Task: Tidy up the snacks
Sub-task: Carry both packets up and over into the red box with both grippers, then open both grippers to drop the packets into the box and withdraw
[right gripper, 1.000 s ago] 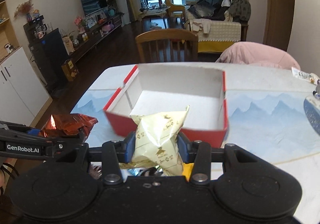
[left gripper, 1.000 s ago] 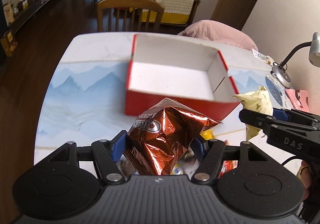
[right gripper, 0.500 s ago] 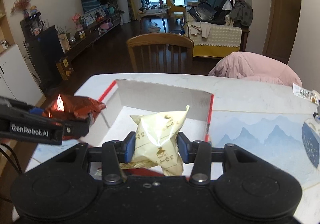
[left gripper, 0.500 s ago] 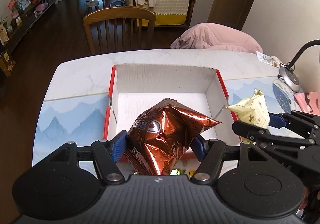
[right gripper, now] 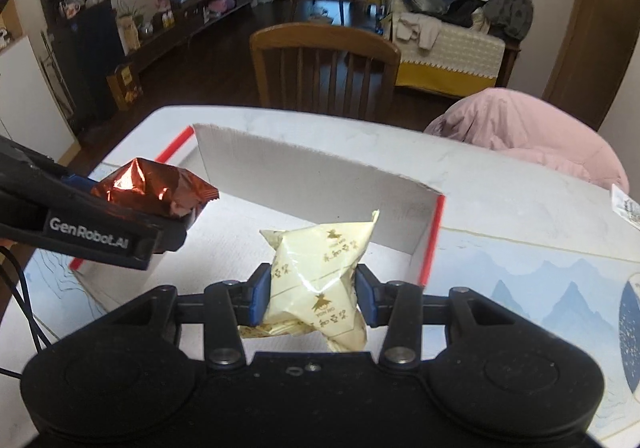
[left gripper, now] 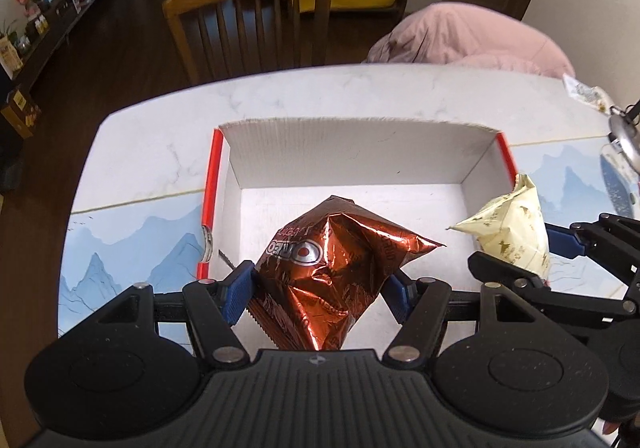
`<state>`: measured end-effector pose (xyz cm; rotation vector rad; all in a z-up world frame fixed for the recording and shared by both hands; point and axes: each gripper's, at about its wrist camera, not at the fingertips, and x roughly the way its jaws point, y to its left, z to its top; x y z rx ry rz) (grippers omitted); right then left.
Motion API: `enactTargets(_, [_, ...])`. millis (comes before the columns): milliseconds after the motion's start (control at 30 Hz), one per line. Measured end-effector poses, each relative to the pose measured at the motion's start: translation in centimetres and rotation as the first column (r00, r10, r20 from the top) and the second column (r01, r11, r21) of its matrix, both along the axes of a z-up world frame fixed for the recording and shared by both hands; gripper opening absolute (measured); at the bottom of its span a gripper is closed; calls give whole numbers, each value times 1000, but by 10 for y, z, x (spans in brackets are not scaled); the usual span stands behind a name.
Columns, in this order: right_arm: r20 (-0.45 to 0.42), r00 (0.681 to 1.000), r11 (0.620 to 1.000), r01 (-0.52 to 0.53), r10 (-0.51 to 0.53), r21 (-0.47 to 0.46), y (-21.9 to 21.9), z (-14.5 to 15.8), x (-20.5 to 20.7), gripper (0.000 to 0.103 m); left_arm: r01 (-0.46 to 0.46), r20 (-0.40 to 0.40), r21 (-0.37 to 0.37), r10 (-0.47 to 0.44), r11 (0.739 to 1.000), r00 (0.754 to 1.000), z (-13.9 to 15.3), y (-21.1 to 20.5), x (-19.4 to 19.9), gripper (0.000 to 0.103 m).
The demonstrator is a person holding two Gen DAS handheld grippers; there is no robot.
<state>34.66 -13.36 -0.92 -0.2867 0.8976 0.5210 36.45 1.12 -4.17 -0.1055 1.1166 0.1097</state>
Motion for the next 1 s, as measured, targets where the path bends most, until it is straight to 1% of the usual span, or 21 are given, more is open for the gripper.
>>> enactTargets(67, [-19, 1000, 1000, -20, 19, -18, 5, -9, 9, 43, -5, -21, 12, 6, 1000, 1000, -8, 0, 9, 67])
enactTargets(200, [-64, 997, 997, -44, 40, -60, 18, -29, 14, 43, -10, -67, 23, 11, 1000, 998, -25, 0, 24, 67])
enactTargets(300, [-98, 994, 996, -58, 50, -73, 24, -41, 19, 43, 2, -103, 23, 1, 1000, 995, -37, -2, 32, 67])
enactTargets(400, [-150, 987, 994, -71, 57, -89, 28, -53, 20, 43, 24, -146, 41, -17, 999, 989, -48, -4, 38, 67])
enactTargets(433, [-154, 986, 992, -78, 62, -96, 29, -56, 19, 43, 26, -155, 47, -18, 999, 988, -52, -5, 39, 67])
enactTargets(667, [-187, 979, 983, -114, 86, -143, 41, -65, 20, 43, 49, -231, 61, -33, 997, 972, -72, -9, 46, 67])
enactTargets(833, [-206, 974, 976, -131, 94, -174, 44, -72, 19, 43, 50, -261, 59, -33, 997, 965, -82, -8, 47, 67])
enactTargets(1000, [-212, 973, 975, -129, 89, -184, 44, -71, 16, 43, 40, -272, 45, -26, 998, 962, -86, -4, 47, 68])
